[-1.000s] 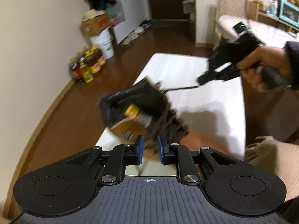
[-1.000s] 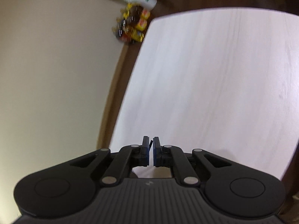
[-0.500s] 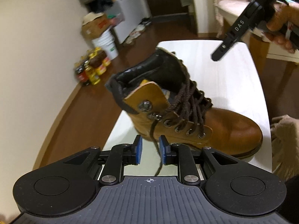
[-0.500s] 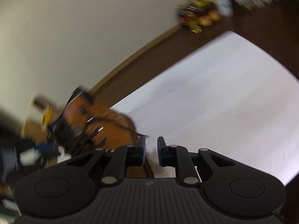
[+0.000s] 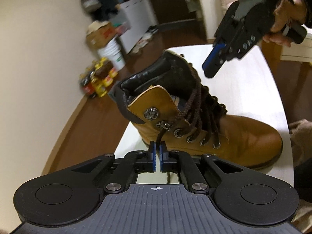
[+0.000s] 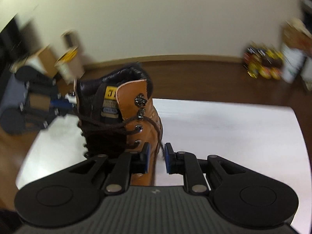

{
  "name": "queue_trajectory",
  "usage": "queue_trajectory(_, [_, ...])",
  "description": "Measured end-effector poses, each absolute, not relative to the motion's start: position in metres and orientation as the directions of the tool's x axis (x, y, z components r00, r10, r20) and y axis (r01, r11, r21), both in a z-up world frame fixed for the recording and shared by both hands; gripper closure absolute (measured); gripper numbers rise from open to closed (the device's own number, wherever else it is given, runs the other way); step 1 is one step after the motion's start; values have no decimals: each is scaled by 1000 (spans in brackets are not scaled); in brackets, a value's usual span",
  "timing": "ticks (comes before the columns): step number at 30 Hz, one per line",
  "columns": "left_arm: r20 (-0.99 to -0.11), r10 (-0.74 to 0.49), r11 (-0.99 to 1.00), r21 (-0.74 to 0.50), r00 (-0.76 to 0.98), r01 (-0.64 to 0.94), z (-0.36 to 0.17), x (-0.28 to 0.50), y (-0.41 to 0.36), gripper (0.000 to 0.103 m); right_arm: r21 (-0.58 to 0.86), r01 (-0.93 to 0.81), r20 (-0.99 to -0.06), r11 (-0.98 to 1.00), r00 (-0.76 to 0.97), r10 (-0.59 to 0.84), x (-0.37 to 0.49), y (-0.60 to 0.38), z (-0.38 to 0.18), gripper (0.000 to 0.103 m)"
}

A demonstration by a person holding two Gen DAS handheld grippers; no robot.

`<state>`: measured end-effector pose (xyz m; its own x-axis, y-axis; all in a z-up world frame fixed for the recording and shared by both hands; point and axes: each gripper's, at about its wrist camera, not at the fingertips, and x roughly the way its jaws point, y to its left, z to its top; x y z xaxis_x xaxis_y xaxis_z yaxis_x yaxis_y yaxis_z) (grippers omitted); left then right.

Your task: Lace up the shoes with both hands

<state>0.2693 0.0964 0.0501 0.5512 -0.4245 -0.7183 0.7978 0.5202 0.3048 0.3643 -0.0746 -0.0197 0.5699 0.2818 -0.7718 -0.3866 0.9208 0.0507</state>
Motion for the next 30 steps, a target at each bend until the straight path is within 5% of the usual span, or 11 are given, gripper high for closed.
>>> queue_trajectory(9, [-743, -276, 618, 348, 609, 705, 55, 249, 73, 101, -116, -708, -738, 697, 531, 416, 383, -71, -32, 86])
queue_trajectory(11, [-718, -257, 651, 366, 646, 665, 59, 244, 72, 101, -80, -713, -735, 697, 514, 442, 385, -74, -28, 100])
queue_trajectory(30, [-774, -311, 717, 189, 551, 671, 27, 213, 90, 102, 210, -546, -880, 811, 255, 400, 374, -71, -82, 101])
